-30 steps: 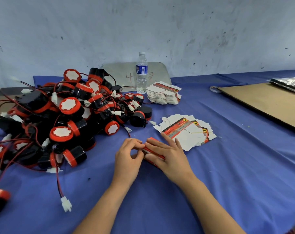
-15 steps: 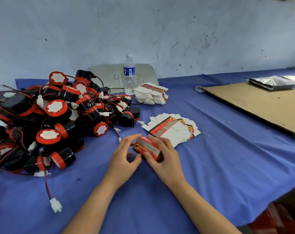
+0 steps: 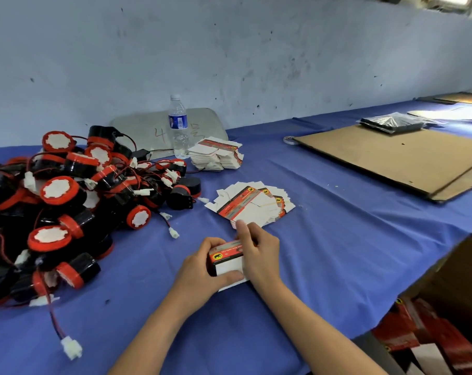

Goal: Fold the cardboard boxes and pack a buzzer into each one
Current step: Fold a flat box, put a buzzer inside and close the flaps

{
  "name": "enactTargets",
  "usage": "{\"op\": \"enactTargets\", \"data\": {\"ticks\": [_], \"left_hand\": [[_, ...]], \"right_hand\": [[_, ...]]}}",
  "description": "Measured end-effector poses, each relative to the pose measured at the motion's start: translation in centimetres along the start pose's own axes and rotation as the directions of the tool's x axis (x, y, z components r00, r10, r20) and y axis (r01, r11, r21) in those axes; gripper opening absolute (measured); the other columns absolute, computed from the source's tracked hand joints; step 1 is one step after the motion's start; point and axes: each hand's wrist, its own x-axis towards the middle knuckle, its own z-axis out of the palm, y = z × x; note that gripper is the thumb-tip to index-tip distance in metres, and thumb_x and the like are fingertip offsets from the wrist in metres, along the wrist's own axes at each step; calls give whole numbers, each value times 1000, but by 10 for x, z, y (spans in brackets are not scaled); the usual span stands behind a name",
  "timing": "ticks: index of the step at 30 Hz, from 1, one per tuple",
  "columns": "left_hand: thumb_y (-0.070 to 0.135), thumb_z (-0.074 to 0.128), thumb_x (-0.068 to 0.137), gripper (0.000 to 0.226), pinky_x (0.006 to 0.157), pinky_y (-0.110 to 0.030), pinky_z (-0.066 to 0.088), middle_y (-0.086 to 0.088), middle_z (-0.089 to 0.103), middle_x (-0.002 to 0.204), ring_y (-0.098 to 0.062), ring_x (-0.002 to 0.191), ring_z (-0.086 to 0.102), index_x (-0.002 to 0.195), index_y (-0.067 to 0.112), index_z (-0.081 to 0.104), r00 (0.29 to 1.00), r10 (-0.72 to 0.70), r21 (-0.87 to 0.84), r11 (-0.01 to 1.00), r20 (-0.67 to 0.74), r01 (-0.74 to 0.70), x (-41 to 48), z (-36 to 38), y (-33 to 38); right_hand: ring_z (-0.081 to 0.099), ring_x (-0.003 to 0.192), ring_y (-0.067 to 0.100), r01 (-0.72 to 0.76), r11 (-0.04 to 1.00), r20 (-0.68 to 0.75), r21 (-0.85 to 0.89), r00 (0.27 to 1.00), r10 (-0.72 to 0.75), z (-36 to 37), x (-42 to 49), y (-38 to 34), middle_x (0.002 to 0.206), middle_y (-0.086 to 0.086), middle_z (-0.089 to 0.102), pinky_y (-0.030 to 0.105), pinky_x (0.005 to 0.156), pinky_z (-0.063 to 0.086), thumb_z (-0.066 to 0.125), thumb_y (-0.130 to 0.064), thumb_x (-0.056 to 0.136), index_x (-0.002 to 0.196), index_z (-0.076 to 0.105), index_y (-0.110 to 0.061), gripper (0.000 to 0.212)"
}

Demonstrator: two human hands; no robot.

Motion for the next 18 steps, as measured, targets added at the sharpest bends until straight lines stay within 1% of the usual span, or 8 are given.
{"op": "enactTargets", "data": {"ticks": [3,6,9,13,15,16,17,18], "left_hand": [[30,91,62,55,70,-10,48,26,68,91,5,87,63,103,37,55,1000,-8,32,999,7,8,-1,1,1],[31,92,58,54,70,-12,49,24,68,87,3,84,63,99,34,58,1000,-9,43,999,-20,10,0,2,2],[31,91,60,50,68,-12,48,24,68,86,2,82,64,98,32,58,1000,-4,26,1000,-16,4,0,3,4],[38,87,60,52,67,-10,48,23,69,91,0,82,66,101,31,57,996,49,-78,995,-73,-54,-1,6,6],[48,79,55,57,69,-10,50,21,68,94,-1,84,65,105,36,55,989,68,-149,985,-131,-87,-2,5,4],[52,74,55,57,71,-11,50,19,68,95,-2,83,65,107,39,54,985,76,-179,978,-154,-103,-1,5,3],[55,70,57,55,73,-15,51,16,69,95,-6,83,66,108,41,54,983,79,-207,972,-168,-114,1,3,0],[57,68,59,53,76,-22,53,11,70,95,-13,83,67,108,42,54,982,79,-240,963,-173,-120,3,2,-2]], "right_hand": [[41,51,9,29,999,-35,-14,999,-29,0,1,0,60,17,54,32,50,34,43,-66,80,65,54,2,70],[40,49,9,75,996,-47,-54,996,-78,0,1,1,58,16,52,26,46,31,42,-63,82,62,50,2,68],[36,47,8,52,997,-60,-48,997,-55,0,2,0,57,17,49,23,45,29,42,-62,82,61,47,3,68],[39,53,13,2,1000,-63,24,998,-1,-3,0,-9,59,22,50,34,51,32,44,-58,84,65,51,6,67],[43,57,15,-71,989,-135,127,987,88,-8,2,-14,58,19,50,33,54,35,49,-49,89,65,53,3,58],[46,59,15,-114,971,-220,211,962,161,-15,4,-15,57,12,52,31,57,37,51,-46,92,63,54,-1,54],[50,60,16,-160,933,-311,322,913,264,-25,9,-14,59,6,56,30,60,40,53,-47,94,62,56,-6,52],[54,61,16,-174,858,-377,483,844,383,-38,11,-15,60,2,58,30,63,43,53,-49,94,61,57,-11,50]]}}
